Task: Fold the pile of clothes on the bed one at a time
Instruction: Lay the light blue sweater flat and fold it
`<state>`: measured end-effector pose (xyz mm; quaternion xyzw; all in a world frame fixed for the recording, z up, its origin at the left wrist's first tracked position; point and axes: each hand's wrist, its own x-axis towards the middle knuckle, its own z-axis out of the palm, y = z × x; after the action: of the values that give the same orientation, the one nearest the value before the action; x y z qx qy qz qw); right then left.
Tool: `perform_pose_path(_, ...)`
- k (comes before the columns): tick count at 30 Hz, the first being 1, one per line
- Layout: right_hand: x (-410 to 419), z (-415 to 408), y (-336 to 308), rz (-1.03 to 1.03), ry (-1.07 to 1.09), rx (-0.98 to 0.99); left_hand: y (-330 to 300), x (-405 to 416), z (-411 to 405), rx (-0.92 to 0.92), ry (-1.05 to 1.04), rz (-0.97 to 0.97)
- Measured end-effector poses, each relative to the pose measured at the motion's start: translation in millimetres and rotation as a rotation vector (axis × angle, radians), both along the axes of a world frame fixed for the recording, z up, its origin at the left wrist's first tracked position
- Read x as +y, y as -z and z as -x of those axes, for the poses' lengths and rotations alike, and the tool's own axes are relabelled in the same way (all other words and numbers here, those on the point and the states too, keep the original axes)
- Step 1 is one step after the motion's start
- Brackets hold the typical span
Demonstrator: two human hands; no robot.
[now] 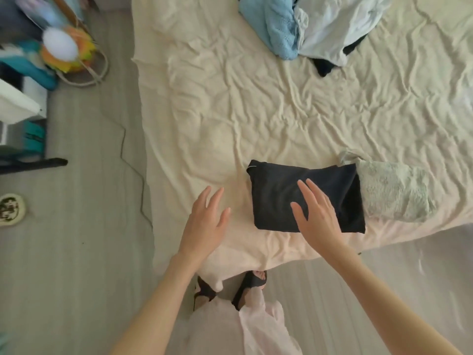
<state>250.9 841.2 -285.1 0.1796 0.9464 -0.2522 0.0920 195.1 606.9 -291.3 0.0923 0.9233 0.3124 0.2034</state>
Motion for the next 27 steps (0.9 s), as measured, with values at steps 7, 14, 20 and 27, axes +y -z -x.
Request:
perform_pose_path(7,-113.3,41.3,-44.7,0.091,-0.090,0.067,-43.2,-121.9,21.2,0.017,-0.098,-0.017)
perform_pose_path(14,-293.7,82.8,-63.2,0.147,-0.111,0.135,-85.8,-311.3,59.5,0.063,-0.072,0.040)
perform_pose_path(20,-434.9,134.2,-98.2,0.222,-0.195,0.194,-136.0,-453.8,102.6,0.151,-0.103,0.168)
perform_pose_path(27,-486.4,186.7,-141.8,0.092,-0.287,0.297,-158.7,-489.5,151.2,0.271,0.018,0.206)
